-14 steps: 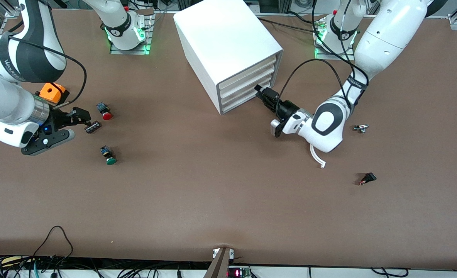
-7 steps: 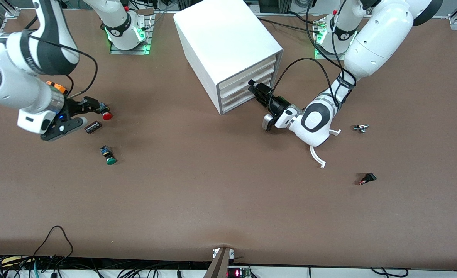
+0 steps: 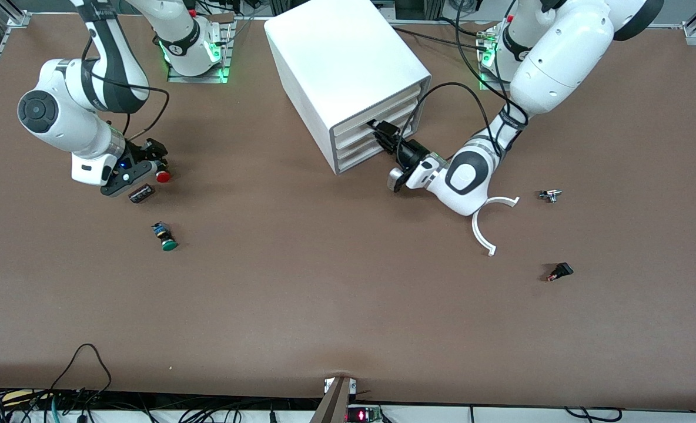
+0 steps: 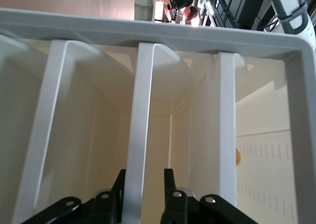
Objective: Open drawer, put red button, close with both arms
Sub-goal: 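Close the right gripper around the red mushroom button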
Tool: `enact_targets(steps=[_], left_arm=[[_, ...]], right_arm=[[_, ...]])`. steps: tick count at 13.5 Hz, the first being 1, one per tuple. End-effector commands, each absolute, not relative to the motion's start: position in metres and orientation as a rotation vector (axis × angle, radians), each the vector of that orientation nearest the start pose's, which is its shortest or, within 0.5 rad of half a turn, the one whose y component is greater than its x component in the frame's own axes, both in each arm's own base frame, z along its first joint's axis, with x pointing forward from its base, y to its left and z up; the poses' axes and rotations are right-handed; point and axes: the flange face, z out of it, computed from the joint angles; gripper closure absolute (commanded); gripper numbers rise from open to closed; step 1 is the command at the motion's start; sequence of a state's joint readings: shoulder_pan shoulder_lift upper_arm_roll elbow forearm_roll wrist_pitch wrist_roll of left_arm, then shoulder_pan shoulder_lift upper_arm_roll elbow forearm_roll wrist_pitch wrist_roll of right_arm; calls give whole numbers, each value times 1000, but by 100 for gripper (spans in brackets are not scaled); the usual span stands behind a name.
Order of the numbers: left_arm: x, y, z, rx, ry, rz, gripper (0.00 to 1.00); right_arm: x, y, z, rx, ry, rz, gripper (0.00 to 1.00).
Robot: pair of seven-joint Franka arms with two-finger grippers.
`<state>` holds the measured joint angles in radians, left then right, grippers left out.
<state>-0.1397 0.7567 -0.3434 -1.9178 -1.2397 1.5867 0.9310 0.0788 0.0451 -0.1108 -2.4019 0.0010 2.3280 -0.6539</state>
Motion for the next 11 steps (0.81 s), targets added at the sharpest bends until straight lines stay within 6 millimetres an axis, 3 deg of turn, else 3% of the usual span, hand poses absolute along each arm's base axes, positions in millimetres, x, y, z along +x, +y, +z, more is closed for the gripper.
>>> enact_targets(steps=[1, 5, 9, 11], left_arm=[[442, -343, 152, 1472, -426, -582, 72], [454, -333, 153, 1485, -416, -561, 91], [467, -320, 147, 1533, -369, -522, 96], [475, -311, 146, 1553, -329, -498, 97]], right_arm=[[462, -42, 264, -2917, -1011, 161, 3], [435, -46, 223, -2926, -1025, 146, 2], [414, -47, 189, -2952, -1032, 113, 3], [411, -48, 183, -2949, -1028, 130, 15]])
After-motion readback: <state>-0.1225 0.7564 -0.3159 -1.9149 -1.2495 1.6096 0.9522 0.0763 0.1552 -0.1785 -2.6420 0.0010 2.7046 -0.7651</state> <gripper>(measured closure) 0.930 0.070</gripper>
